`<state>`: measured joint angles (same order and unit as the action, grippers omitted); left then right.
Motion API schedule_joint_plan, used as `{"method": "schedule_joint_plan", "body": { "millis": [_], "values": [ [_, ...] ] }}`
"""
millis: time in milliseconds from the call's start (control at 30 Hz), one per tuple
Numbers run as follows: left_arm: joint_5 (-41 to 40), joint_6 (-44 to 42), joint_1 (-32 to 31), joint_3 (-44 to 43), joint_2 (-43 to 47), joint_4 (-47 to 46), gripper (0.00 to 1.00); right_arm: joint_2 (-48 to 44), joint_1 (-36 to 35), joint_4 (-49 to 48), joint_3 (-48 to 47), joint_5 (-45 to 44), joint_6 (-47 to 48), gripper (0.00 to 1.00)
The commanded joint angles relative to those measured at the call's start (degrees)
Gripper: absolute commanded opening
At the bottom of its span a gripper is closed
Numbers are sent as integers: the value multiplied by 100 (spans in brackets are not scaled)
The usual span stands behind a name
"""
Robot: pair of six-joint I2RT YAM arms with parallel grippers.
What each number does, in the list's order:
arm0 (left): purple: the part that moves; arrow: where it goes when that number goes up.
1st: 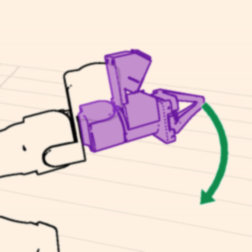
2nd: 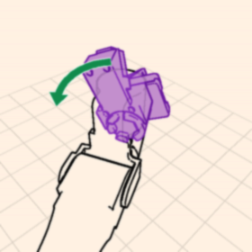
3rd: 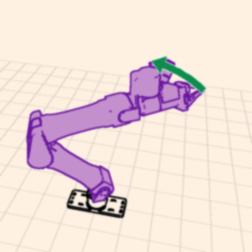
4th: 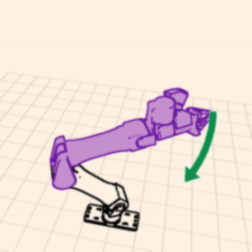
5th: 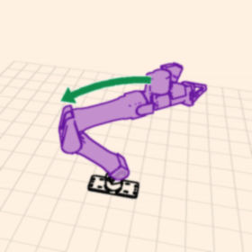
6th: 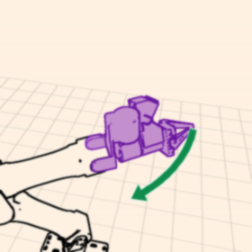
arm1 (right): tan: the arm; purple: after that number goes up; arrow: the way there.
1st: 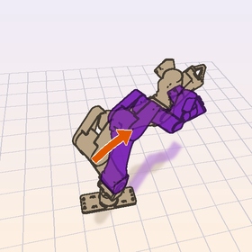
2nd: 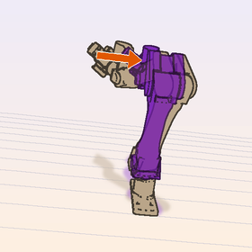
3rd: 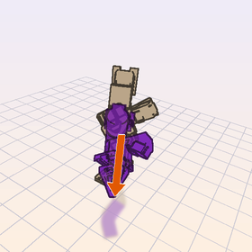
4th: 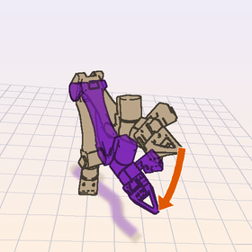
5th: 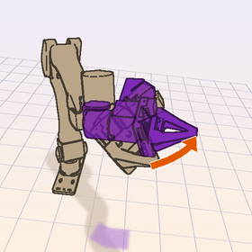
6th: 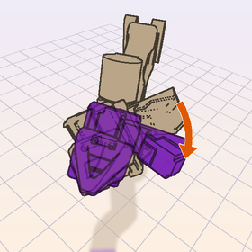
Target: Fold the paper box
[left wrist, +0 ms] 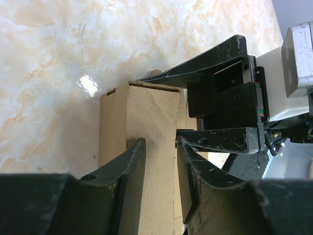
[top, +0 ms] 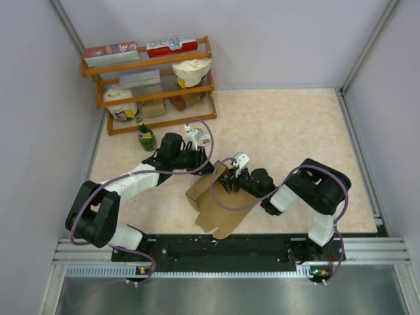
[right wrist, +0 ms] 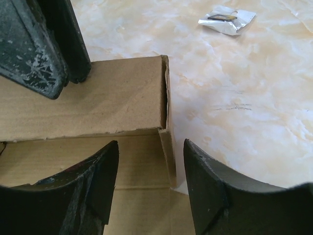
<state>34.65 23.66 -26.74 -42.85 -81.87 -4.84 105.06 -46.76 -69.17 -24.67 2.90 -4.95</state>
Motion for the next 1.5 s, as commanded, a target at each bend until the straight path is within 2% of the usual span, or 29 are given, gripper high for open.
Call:
{"method": "schedule_joint_plan", "body": {
  "millis": [0,1467],
  "values": [
    [-213,-134,-24,-21,100,378,38,-371,-79,-80,137,53,20,55],
    [-512,-309,-24,-39,549,757,42,-1110,-79,369,629,88,-120,56]
  ]
}}
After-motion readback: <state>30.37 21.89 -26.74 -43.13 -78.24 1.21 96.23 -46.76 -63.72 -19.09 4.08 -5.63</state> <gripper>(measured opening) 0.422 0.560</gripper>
